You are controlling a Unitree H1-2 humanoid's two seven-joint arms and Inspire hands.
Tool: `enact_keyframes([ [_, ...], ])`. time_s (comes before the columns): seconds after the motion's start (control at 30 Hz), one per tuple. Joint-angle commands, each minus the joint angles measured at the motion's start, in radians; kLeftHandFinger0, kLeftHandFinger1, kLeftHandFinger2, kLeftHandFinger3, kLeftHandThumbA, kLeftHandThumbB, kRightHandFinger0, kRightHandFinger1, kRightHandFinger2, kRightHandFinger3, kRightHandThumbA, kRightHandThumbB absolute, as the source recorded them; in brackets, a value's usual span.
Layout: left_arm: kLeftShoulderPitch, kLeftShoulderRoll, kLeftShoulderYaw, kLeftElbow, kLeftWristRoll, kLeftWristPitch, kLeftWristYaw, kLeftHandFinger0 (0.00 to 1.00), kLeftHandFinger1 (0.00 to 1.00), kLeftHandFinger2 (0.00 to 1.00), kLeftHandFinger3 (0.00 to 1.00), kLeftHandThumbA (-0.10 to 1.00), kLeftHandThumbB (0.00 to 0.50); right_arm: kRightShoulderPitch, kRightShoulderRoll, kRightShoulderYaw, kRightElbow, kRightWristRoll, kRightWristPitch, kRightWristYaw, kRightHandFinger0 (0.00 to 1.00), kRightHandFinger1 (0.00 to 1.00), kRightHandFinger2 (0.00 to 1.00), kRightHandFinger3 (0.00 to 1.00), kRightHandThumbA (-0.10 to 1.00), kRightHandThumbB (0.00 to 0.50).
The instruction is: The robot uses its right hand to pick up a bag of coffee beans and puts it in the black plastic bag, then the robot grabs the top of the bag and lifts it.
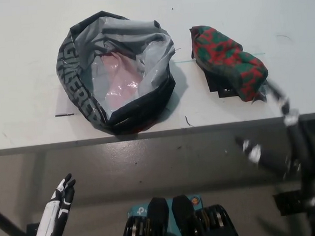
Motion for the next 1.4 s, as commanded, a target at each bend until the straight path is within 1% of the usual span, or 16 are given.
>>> enact_keyframes([
  [0.0,-0.006,0.023,-0.011,-0.056,0.051,-0.084,0.013,1.00,1.00,1.00,1.00,1.00,0.130,-0.350,-0.098,0.001,-0.131,-0.310,0.332,0.193,1.00,1.00,1.00,1.00,0.98,0.484],
  [0.07,-0.002,0.025,-0.010,-0.051,0.048,-0.093,0.010,1.00,1.00,1.00,1.00,1.00,0.124,-0.422,-0.116,0.020,-0.070,-0.325,0.363,0.201,1.00,1.00,1.00,1.00,0.95,0.475],
  [0.13,0.005,0.025,-0.010,-0.057,0.045,-0.089,0.006,1.00,1.00,1.00,1.00,1.00,0.128,-0.500,-0.134,0.037,0.019,-0.318,0.393,0.209,1.00,1.00,1.00,1.00,0.95,0.487],
  [0.2,0.006,0.025,-0.012,-0.058,0.045,-0.088,0.002,1.00,1.00,1.00,1.00,1.00,0.128,-0.570,-0.148,0.053,0.095,-0.310,0.438,0.226,1.00,1.00,1.00,1.00,0.95,0.488],
  [0.27,0.005,0.025,-0.014,-0.058,0.053,-0.084,0.004,1.00,1.00,1.00,1.00,1.00,0.136,-0.625,-0.156,0.064,0.163,-0.295,0.456,0.232,1.00,1.00,1.00,1.00,0.93,0.487],
  [0.3,0.003,0.025,-0.017,-0.056,0.060,-0.089,0.006,1.00,1.00,1.00,1.00,1.00,0.134,-0.663,-0.165,0.079,0.210,-0.297,0.478,0.254,1.00,1.00,1.00,1.00,0.96,0.499],
  [0.4,0.004,0.025,-0.020,-0.057,0.068,-0.092,0.006,1.00,1.00,1.00,1.00,1.00,0.139,-0.727,-0.169,0.113,0.308,-0.312,0.508,0.263,1.00,1.00,1.00,1.00,0.96,0.500],
  [0.47,0.006,0.024,-0.022,-0.058,0.071,-0.088,0.005,1.00,1.00,1.00,1.00,1.00,0.143,-0.766,-0.165,0.140,0.372,-0.315,0.546,0.287,1.00,1.00,1.00,1.00,0.96,0.500],
  [0.63,0.007,0.030,-0.024,-0.057,0.072,-0.094,0.001,1.00,1.00,1.00,1.00,1.00,0.152,-0.865,-0.138,0.194,0.591,-0.309,0.594,0.283,1.00,1.00,1.00,1.00,0.92,0.500],
  [0.67,0.007,0.029,-0.024,-0.056,0.071,-0.094,0.000,1.00,1.00,1.00,1.00,1.00,0.158,-0.875,-0.132,0.201,0.625,-0.307,0.592,0.269,1.00,1.00,1.00,1.00,0.92,0.500],
  [0.73,0.003,0.031,-0.027,-0.054,0.073,-0.098,-0.002,1.00,1.00,1.00,1.00,1.00,0.150,-0.891,-0.112,0.203,0.692,-0.286,0.598,0.245,1.00,1.00,1.00,1.00,0.87,0.500],
  [0.9,0.007,0.032,-0.032,-0.055,0.075,-0.099,-0.002,1.00,1.00,1.00,1.00,1.00,0.152,-0.888,-0.072,0.222,0.796,-0.257,0.598,0.219,1.00,1.00,1.00,1.00,0.86,0.500],
  [0.97,0.008,0.034,-0.033,-0.059,0.075,-0.096,-0.005,1.00,1.00,1.00,1.00,1.00,0.154,-0.886,-0.063,0.239,0.839,-0.253,0.608,0.236,1.00,1.00,1.00,1.00,0.92,0.500],
  [1.07,0.005,0.037,-0.033,-0.059,0.077,-0.089,-0.007,1.00,1.00,1.00,1.00,1.00,0.164,-0.885,-0.054,0.251,0.896,-0.245,0.605,0.237,1.00,1.00,1.00,1.00,0.95,0.500],
  [1.2,0.005,0.040,-0.037,-0.068,0.091,-0.073,-0.006,1.00,1.00,1.00,1.00,1.00,0.174,-0.883,-0.037,0.244,0.966,-0.222,0.604,0.217,1.00,1.00,1.00,1.00,0.96,0.500],
  [1.37,0.007,0.041,-0.038,-0.062,0.082,-0.087,-0.008,1.00,1.00,1.00,1.00,1.00,0.159,-0.871,-0.023,0.235,1.014,-0.196,0.603,0.209,1.00,1.00,1.00,1.00,0.95,0.500],
])
